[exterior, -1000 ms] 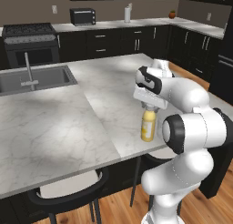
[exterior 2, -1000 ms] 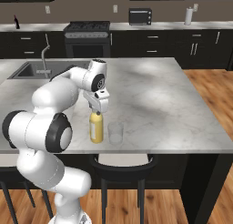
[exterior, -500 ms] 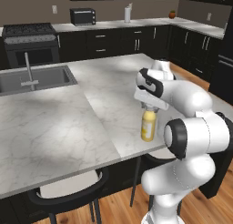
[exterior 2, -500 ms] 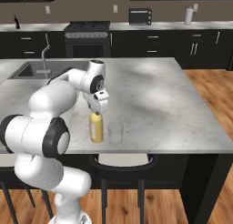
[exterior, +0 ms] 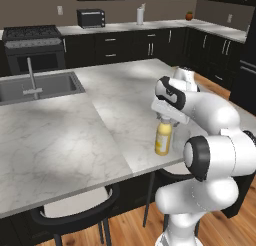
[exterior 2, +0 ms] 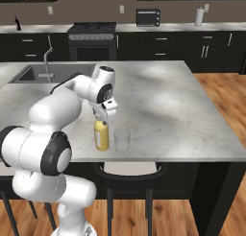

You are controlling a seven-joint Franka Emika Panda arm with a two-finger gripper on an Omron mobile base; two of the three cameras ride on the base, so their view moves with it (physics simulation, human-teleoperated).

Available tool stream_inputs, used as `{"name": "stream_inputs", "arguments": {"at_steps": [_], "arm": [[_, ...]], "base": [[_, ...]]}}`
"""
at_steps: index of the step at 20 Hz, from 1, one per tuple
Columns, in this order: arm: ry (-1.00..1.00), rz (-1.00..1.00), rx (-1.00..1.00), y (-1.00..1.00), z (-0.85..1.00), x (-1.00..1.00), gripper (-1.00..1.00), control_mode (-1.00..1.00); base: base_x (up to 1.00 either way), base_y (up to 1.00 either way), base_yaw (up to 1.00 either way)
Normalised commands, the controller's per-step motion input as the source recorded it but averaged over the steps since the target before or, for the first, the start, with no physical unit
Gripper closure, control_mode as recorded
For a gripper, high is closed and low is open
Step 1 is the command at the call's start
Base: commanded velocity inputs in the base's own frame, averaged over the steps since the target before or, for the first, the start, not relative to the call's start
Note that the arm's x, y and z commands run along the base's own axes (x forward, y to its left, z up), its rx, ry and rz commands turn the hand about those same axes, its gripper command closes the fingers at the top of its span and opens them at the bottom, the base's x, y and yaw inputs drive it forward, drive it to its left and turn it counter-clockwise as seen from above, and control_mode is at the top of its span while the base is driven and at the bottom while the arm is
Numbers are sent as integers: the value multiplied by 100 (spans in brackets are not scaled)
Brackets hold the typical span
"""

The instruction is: There is a wine glass and glass cup on the dining counter. Place the wine bottle next to the wine glass and the juice bottle next to the glass cup.

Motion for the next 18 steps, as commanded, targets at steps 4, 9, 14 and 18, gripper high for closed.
{"name": "stream_inputs", "arguments": {"at_steps": [4,9,14,18], "arm": [[0,2,6,1,17,-7,-100,-100],[0,10,1,12,19,-6,-100,-100],[0,21,-5,22,12,-19,-100,-100],[0,29,-12,23,2,-39,-100,-100]], "base": [[0,0,0],[0,0,0],[0,0,0],[0,0,0]]}}
